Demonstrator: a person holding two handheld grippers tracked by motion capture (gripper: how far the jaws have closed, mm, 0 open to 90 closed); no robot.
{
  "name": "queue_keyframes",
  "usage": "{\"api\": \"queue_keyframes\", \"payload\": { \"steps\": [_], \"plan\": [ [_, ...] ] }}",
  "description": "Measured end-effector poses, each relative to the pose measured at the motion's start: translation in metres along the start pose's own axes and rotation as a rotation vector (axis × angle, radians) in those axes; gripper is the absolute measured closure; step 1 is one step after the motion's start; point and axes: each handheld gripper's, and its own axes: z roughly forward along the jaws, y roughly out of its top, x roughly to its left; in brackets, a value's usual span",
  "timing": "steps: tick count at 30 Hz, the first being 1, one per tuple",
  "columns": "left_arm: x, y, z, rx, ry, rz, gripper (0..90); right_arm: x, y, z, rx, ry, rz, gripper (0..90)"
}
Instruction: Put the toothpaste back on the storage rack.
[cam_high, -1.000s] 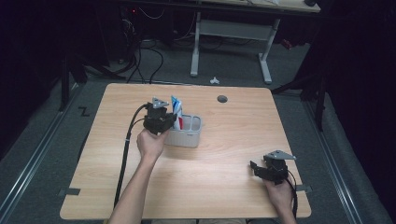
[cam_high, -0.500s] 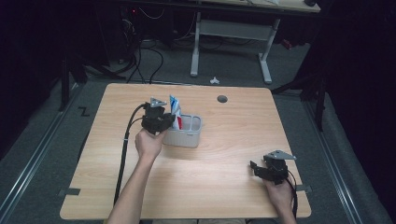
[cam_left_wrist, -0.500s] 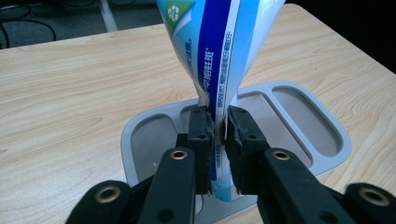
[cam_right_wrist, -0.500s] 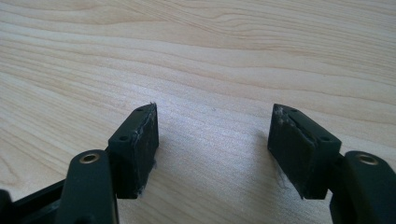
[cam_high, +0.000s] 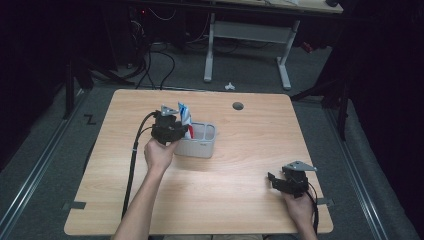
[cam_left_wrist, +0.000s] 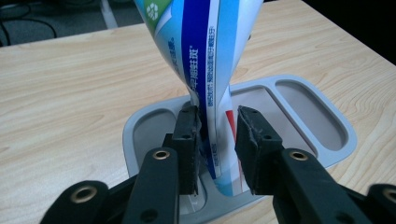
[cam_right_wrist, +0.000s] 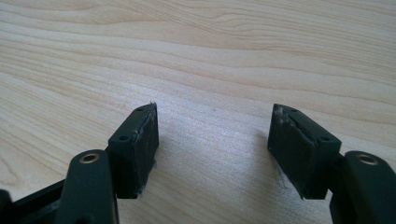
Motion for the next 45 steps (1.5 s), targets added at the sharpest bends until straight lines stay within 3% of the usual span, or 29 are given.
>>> {"api": "queue_keyframes", "payload": {
  "steps": [4, 9, 19, 41, 45],
  "plan": [
    [-0.001, -0.002, -0.001, 0.017, -0.002, -0.004, 63.2, 0.0, 0.0, 0.0, 0.0, -0.001, 0.001, 34.0],
    [0.001, 0.0, -0.007, -0.008, 0.006, -0.012, 56.4, 0.0, 0.0, 0.0, 0.0, -0.001, 0.001, 34.0],
    [0.001, -0.001, -0.017, -0.01, 0.021, 0.006, 47.5, 0.0, 0.0, 0.0, -0.001, 0.0, 0.0, 33.9],
    [0.01, -0.004, -0.049, -0.061, 0.031, 0.014, 42.0, 0.0, 0.0, 0.0, -0.001, 0.0, 0.0, 33.9],
    [0.012, -0.01, -0.053, -0.042, 0.045, 0.028, 41.5, 0.0, 0.0, 0.0, -0.001, -0.001, 0.0, 34.0]
  ]
}}
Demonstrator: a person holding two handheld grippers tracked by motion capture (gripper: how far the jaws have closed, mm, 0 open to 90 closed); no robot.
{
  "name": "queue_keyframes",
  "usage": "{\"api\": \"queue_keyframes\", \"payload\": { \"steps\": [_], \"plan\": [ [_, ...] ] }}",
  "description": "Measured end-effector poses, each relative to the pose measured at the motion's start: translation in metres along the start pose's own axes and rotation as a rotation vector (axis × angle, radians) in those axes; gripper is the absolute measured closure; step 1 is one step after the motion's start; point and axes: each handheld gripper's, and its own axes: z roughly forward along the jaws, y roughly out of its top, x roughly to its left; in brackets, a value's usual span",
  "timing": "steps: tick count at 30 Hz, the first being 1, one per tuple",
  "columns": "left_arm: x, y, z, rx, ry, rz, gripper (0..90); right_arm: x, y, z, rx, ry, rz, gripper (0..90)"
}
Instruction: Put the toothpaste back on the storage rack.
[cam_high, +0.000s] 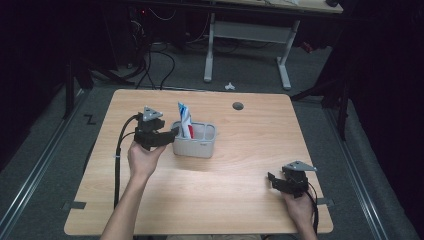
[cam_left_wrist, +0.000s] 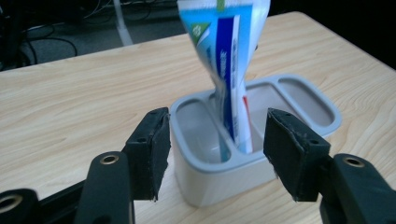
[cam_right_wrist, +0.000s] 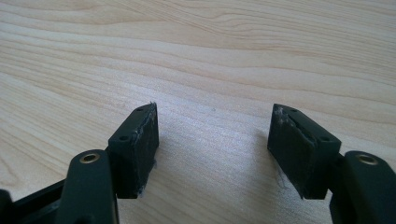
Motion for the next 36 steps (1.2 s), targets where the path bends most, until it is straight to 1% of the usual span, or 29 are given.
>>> {"api": "queue_keyframes", "payload": {
  "steps": [2, 5, 13, 20, 30, 36],
  "plan": [
    [0.002, -0.003, -0.003, -0.002, 0.006, -0.003, 41.2, 0.0, 0.0, 0.0, 0.0, 0.0, 0.0, 34.0],
    [0.008, -0.007, -0.008, -0.01, 0.005, -0.018, 40.7, 0.0, 0.0, 0.0, 0.0, 0.0, 0.001, 33.9],
    [0.017, -0.015, -0.022, -0.029, 0.017, -0.043, 39.6, 0.0, 0.0, 0.0, 0.0, -0.001, 0.002, 34.0],
    [0.023, -0.019, -0.035, -0.042, 0.031, -0.059, 39.4, 0.0, 0.0, 0.0, 0.0, 0.0, 0.002, 34.0],
    [0.032, -0.028, -0.048, -0.065, 0.048, -0.085, 39.3, 0.0, 0.0, 0.0, 0.001, -0.001, 0.002, 33.9],
    [0.036, -0.035, -0.054, -0.064, 0.055, -0.093, 39.1, 0.0, 0.0, 0.0, 0.0, -0.001, 0.001, 33.9]
  ]
}}
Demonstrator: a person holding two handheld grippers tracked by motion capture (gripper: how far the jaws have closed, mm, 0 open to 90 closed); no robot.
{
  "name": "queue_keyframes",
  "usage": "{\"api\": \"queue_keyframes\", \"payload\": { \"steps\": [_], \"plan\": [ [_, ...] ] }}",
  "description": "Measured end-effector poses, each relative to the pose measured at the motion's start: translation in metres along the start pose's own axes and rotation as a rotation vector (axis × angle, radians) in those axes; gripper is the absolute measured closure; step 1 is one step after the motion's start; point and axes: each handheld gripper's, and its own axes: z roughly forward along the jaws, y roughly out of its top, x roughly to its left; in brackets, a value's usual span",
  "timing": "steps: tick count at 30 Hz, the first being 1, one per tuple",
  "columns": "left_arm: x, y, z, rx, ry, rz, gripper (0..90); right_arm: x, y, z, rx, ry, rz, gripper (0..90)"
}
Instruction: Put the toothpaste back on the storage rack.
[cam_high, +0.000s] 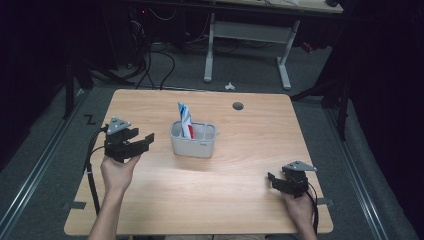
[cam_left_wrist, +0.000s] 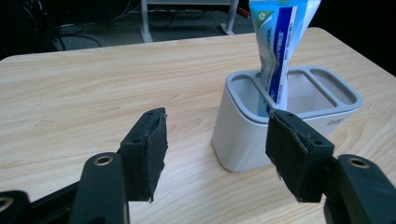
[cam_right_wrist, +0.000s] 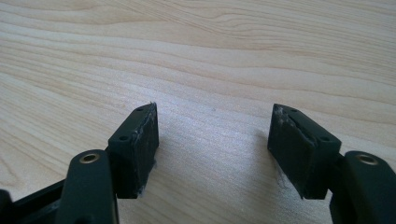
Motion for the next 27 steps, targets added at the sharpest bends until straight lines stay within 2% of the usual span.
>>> {"api": "queue_keyframes", "payload": {
  "steps": [10, 27],
  "plan": [
    [0.009, -0.012, -0.007, -0.005, 0.009, -0.034, 39.1, 0.0, 0.0, 0.0, 0.0, 0.0, 0.0, 33.9],
    [0.016, -0.03, -0.014, -0.008, 0.019, -0.07, 38.9, 0.0, 0.0, 0.0, 0.0, 0.0, -0.003, 33.9]
  ]
}}
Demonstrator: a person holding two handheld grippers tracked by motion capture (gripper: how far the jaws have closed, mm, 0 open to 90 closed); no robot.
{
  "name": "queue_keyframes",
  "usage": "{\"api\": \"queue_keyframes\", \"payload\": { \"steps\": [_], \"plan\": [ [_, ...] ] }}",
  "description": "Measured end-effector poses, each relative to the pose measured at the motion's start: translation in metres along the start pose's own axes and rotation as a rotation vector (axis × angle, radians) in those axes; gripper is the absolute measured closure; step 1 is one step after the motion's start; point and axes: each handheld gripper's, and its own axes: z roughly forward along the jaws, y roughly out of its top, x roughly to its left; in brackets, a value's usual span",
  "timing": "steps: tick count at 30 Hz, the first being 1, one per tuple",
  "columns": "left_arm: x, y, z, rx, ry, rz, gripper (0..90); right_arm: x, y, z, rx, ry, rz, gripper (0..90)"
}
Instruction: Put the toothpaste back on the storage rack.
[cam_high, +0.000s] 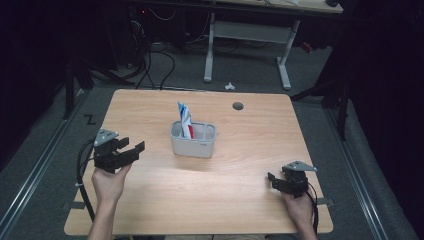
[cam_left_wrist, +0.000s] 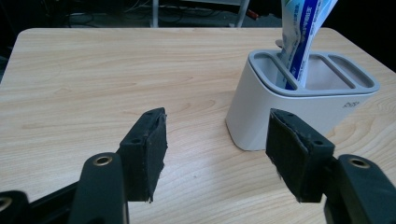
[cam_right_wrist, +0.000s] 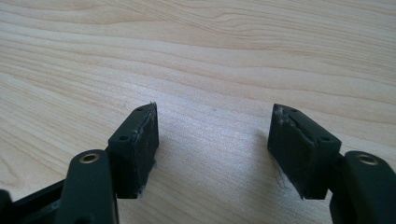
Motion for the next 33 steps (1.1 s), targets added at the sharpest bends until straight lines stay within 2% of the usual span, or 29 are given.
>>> {"api": "queue_keyframes", "payload": {
  "steps": [20, 33],
  "plan": [
    [0.009, -0.022, -0.002, 0.012, 0.015, -0.039, 38.8, 0.0, 0.0, 0.0, 0.001, 0.001, 0.0, 33.9],
    [0.009, -0.036, 0.004, 0.045, 0.022, -0.047, 38.7, 0.0, 0.0, 0.0, 0.001, 0.003, -0.001, 33.8]
  ]
}}
